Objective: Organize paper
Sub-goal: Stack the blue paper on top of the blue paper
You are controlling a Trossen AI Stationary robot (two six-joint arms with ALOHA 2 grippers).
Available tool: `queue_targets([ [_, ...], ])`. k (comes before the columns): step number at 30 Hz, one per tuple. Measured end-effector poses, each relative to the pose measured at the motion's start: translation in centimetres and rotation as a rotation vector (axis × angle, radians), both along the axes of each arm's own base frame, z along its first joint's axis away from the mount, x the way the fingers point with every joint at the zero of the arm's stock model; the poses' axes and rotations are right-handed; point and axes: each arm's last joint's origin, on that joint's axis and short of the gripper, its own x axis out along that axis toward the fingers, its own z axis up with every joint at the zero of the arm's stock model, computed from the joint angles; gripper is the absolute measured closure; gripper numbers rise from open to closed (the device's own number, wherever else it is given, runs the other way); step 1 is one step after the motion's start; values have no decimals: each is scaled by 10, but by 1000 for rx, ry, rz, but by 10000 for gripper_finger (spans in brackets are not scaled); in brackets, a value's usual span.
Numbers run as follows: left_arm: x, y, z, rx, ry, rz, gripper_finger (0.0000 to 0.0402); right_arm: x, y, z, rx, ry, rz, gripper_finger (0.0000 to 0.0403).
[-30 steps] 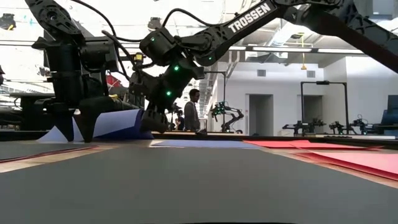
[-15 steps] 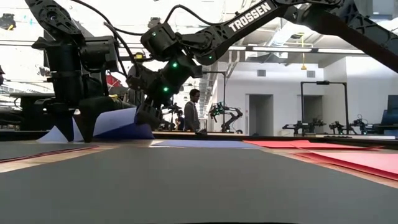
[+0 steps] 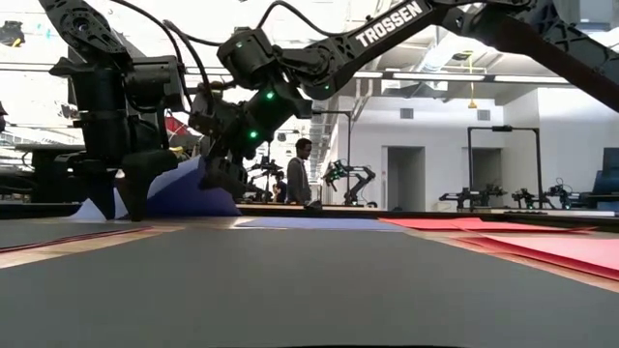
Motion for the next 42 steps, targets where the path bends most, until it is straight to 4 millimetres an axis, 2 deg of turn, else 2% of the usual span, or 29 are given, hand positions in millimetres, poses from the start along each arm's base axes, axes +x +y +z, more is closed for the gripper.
queue_targets([
  [24, 0, 0, 0, 2, 2, -4, 144, -1, 1, 0, -55, -7, -130, 124],
  [36, 0, 0, 0, 4, 2, -3, 144, 2, 5, 0, -22, 1, 52, 126],
  [42, 0, 0, 0, 4, 2, -4, 144, 2, -2, 0, -3, -7, 74, 162],
])
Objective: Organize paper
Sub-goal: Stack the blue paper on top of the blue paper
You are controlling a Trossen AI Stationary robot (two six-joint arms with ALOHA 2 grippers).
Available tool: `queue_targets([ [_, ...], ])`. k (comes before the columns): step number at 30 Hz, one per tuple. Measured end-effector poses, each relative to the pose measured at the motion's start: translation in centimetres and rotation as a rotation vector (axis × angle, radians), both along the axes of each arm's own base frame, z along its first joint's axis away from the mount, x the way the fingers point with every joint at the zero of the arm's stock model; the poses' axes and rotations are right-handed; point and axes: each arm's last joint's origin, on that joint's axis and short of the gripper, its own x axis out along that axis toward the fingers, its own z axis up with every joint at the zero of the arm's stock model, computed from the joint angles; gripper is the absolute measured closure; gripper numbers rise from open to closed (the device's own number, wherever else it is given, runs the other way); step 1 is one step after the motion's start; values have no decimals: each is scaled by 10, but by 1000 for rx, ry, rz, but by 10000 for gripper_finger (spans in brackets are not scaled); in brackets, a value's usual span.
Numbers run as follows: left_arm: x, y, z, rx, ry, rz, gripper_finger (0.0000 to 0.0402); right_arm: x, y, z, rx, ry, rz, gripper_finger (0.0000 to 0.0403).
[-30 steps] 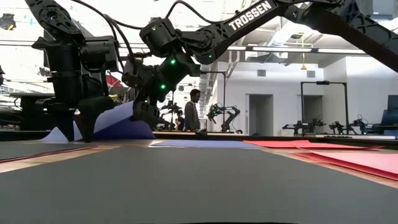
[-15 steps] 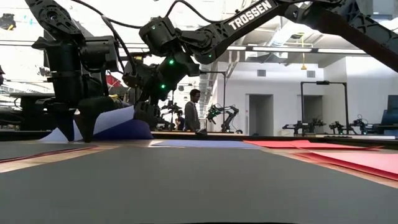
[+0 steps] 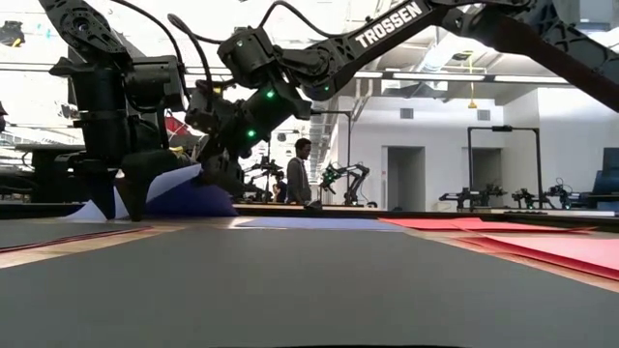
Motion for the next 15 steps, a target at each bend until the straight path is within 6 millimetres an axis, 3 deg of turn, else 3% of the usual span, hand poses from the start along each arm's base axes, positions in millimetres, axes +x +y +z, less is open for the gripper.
queue_targets([
  [10, 0, 0, 0, 2, 3, -9, 144, -1, -4, 0, 2, 1, -5, 319],
  [15, 0, 0, 0, 9, 17, -47, 144, -1, -4, 0, 1, 1, -6, 379],
])
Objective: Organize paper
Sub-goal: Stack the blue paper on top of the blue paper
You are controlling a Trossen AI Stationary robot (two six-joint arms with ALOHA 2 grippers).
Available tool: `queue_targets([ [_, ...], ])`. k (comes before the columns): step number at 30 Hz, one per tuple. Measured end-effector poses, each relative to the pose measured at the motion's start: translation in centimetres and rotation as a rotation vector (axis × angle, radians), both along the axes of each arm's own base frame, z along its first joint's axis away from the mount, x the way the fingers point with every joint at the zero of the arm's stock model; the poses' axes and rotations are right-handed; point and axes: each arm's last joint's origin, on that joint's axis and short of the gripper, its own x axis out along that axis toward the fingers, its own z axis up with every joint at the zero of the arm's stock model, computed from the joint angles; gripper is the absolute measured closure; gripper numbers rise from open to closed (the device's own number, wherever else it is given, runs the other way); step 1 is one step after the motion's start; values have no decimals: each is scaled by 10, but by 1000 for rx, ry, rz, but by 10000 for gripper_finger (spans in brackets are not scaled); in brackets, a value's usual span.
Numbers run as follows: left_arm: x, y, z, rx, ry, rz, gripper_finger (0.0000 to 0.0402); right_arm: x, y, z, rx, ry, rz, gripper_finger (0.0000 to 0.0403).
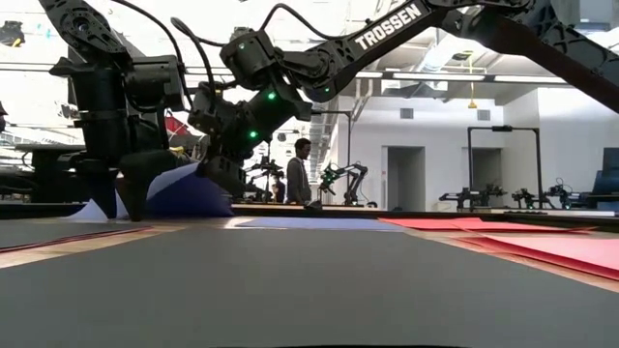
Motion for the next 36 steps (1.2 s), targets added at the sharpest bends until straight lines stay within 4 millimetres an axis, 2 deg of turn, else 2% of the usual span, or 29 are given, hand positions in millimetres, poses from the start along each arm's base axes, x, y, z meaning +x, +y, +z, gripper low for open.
queue_targets([
  [3, 0, 0, 0, 4, 12, -30, 144, 0, 0, 0, -5, 3, 2, 399],
  [8, 0, -1, 1, -20, 28, -85, 144, 0, 0, 0, -6, 4, 3, 402],
  [13, 3, -4, 14, -53, 64, -105, 144, 0, 1, 0, -25, 5, -43, 403],
  [16, 8, -8, 32, -44, 42, -120, 144, -1, 0, 0, -35, 8, -66, 403],
  [20, 17, -18, 73, 43, -20, -175, 144, -1, 0, 0, -3, -15, -87, 403],
  [23, 16, -27, 101, 142, 5, -197, 144, -1, -1, 0, 39, -37, -113, 403],
  [26, 14, -36, 120, 205, 29, -223, 144, -3, 0, 7, 94, -52, -124, 403],
  [32, 12, -53, 123, 279, 114, -321, 144, -12, -5, 31, 236, -81, -129, 403],
  [36, 13, -60, 122, 370, 152, -391, 144, -16, -10, 39, 267, -87, -131, 403],
])
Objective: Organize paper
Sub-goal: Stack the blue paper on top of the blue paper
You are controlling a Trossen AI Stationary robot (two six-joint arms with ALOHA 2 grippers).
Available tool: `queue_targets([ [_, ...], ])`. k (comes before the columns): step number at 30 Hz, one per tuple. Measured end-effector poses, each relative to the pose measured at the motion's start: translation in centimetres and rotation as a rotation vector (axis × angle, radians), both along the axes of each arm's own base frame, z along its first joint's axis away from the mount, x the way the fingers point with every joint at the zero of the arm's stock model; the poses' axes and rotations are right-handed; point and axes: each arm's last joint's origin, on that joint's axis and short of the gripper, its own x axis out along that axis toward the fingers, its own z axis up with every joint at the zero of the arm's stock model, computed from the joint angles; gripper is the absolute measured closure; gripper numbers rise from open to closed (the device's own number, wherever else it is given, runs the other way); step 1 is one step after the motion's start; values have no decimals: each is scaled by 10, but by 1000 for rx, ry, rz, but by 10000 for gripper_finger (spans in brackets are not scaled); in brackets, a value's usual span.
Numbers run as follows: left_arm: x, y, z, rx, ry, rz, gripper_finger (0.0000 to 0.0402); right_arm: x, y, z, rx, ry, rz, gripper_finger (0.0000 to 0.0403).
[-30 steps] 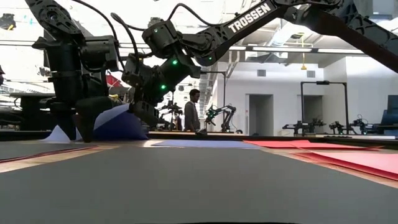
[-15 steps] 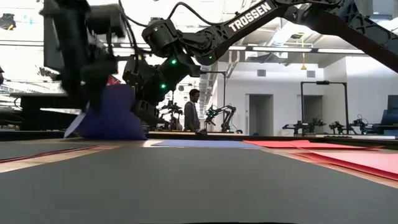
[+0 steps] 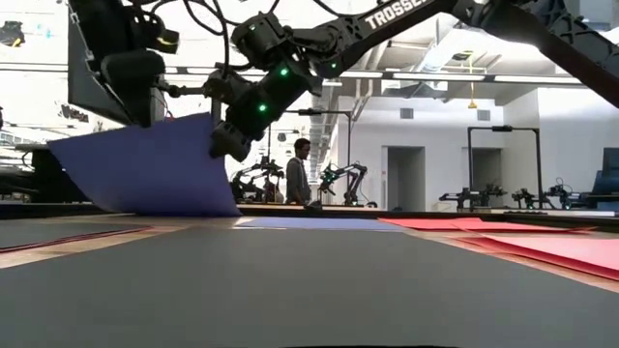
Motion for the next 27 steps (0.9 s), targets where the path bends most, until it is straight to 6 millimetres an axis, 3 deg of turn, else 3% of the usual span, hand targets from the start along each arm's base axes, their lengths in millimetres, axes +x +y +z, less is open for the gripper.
queue_targets([
  [7, 9, -5, -11, 149, 141, -110, 144, 0, 5, -1, 12, 13, 24, 403],
  [16, 14, 8, -25, 123, 311, -76, 144, 1, 9, -1, 16, 16, 53, 403],
  [27, -4, 16, -39, 59, 166, -33, 144, 1, 11, -1, 10, 16, 65, 403],
])
